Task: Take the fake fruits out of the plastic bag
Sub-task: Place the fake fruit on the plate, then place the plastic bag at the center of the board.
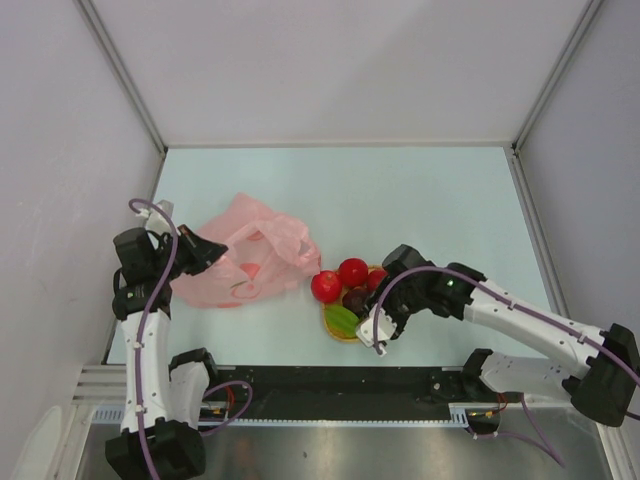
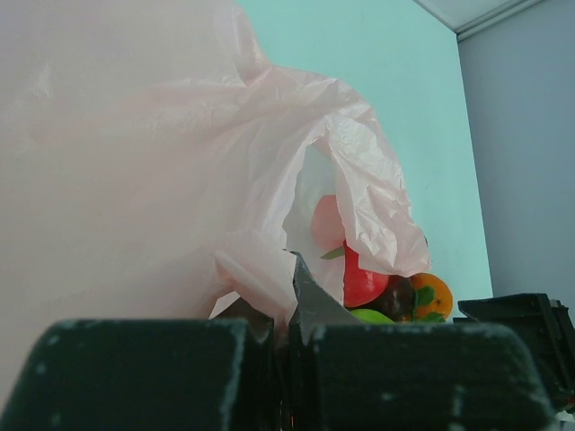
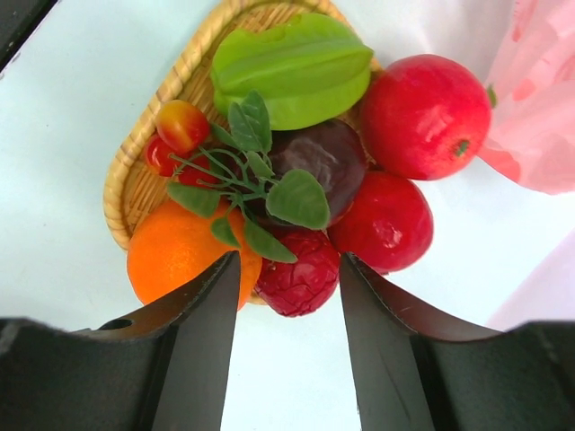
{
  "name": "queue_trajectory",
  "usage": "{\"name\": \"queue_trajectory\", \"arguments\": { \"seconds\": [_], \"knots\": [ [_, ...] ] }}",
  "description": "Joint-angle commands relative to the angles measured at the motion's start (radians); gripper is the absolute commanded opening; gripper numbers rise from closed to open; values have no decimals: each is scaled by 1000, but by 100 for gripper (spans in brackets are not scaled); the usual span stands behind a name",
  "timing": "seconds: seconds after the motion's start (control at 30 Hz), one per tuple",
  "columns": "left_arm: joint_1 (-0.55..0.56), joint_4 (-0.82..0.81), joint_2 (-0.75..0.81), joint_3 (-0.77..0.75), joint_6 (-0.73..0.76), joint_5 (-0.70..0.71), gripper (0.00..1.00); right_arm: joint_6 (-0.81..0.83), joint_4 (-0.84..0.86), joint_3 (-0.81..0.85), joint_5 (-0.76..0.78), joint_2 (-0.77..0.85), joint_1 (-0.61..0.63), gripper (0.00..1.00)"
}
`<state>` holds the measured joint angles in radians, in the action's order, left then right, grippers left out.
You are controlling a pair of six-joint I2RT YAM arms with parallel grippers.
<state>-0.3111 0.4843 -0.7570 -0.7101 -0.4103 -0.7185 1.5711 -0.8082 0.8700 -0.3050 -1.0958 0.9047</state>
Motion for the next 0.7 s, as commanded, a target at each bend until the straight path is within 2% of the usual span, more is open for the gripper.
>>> {"name": "queue_trajectory", "arguments": {
  "seconds": [0.0, 0.17, 0.27, 0.33, 0.43, 0.47, 0.53, 0.57, 0.67],
  "knots": [
    [-13, -30, 4, 5, -12, -25, 0, -105, 93, 0, -37, 79, -9, 53],
    [-13, -26, 2, 1, -12, -29, 0, -359, 401, 6, -7, 97, -82, 56],
    [-13, -16, -2, 1, -7, -29, 0, -537, 530, 24, 70, 58, -116, 57],
    [-13, -4, -5, -2, -2, -24, 0, -719, 578, 52, 128, 36, -141, 58],
    [-11, 20, -21, -20, 11, -7, 0, -885, 632, 75, 188, -9, -220, 61],
    [-13, 26, -30, -26, 21, -4, 0, -995, 668, 73, 216, -18, -254, 63],
    [-13, 34, -62, -52, 24, 2, 0, -1093, 695, 75, 268, -38, -303, 66],
    [-13, 33, -73, -61, 27, 4, 0, -1193, 713, 76, 283, -42, -326, 68],
    [-10, 34, -139, -123, 42, 10, 0, -1339, 695, 78, 334, -56, -440, 75]
  ]
}}
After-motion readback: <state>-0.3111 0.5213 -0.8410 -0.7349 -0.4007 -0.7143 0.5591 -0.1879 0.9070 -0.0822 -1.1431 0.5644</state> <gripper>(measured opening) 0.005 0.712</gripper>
